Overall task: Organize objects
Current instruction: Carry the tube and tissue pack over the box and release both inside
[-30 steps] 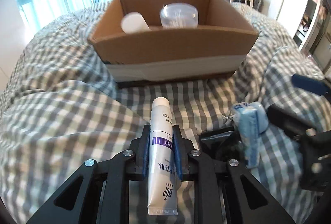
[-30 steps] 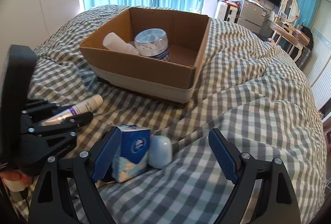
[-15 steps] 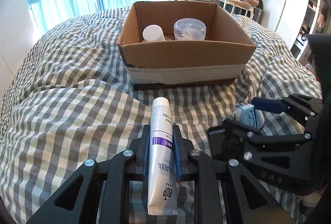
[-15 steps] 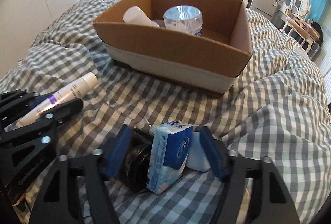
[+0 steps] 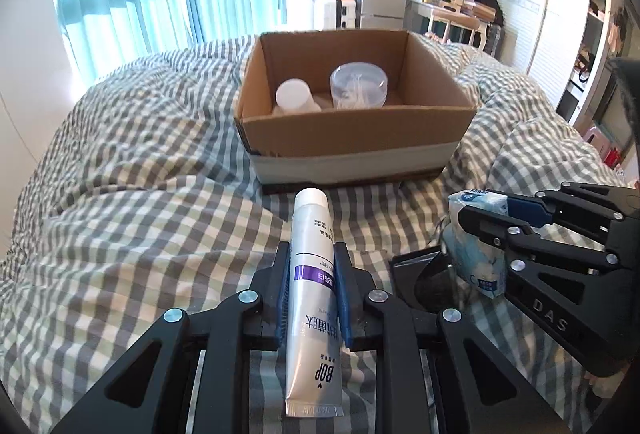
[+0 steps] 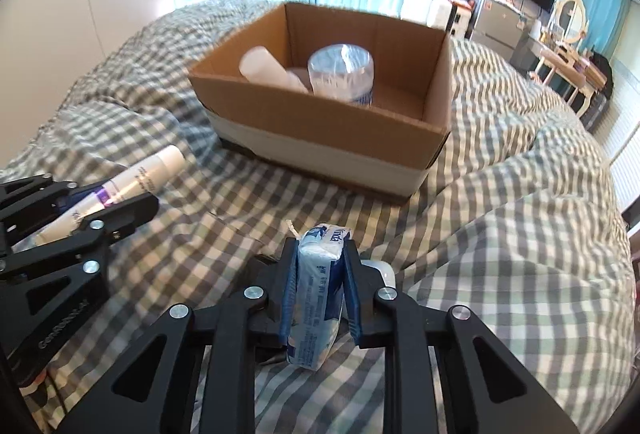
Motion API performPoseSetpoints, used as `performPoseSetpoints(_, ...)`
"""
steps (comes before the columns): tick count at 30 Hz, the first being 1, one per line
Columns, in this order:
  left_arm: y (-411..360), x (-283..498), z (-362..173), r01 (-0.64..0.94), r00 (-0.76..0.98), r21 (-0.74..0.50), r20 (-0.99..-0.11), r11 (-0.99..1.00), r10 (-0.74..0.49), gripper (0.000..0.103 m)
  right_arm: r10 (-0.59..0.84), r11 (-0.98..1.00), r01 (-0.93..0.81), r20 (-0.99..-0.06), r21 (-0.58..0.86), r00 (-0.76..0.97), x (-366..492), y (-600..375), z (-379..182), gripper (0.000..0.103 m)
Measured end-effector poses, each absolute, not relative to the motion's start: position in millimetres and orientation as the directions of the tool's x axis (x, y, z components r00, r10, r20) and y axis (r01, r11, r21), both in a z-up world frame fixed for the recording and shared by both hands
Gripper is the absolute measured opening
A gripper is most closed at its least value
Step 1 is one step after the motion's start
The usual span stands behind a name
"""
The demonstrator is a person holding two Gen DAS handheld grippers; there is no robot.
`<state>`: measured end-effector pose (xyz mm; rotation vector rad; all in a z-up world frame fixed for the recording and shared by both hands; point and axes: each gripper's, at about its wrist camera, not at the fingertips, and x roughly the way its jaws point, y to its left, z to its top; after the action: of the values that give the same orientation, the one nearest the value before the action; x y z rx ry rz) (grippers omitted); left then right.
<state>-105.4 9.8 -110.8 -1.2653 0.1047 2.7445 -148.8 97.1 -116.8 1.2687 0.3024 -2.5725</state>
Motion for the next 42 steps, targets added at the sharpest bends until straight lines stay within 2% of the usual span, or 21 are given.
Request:
performPoseSetpoints(16, 8, -94, -41, -0.123, -0.737, -0.010, -0.669, -0.992, 0.098, 0.020, -0.217, -0.932, 0.355, -0.662, -0.079, -0.717, -103, 100, -34, 0.020)
performPoseSetpoints(30, 15, -165, 25, -0.110, -0.812, 0.024, -0.579, -0.994, 0.076, 0.020, -0.238, -0.927, 0.355, -0.543, -0.119, -0.805, -158, 106, 42, 0.020)
performPoseSetpoints(36, 21, -218, 19, -0.106, -0.806, 0.054, -0.590, -0.993, 0.054, 0.020, -0.247, -0.932, 0.350, -0.550, -0.090, -0.798, -215, 112, 46, 0.020)
performPoseSetpoints(42, 28, -274, -10, -0.125, -0.775, 0.067, -0.629, -0.990, 0.055, 0.020, -0.229, -0.936, 0.344, -0.607, -0.078, -0.761, -290, 117, 23, 0.020)
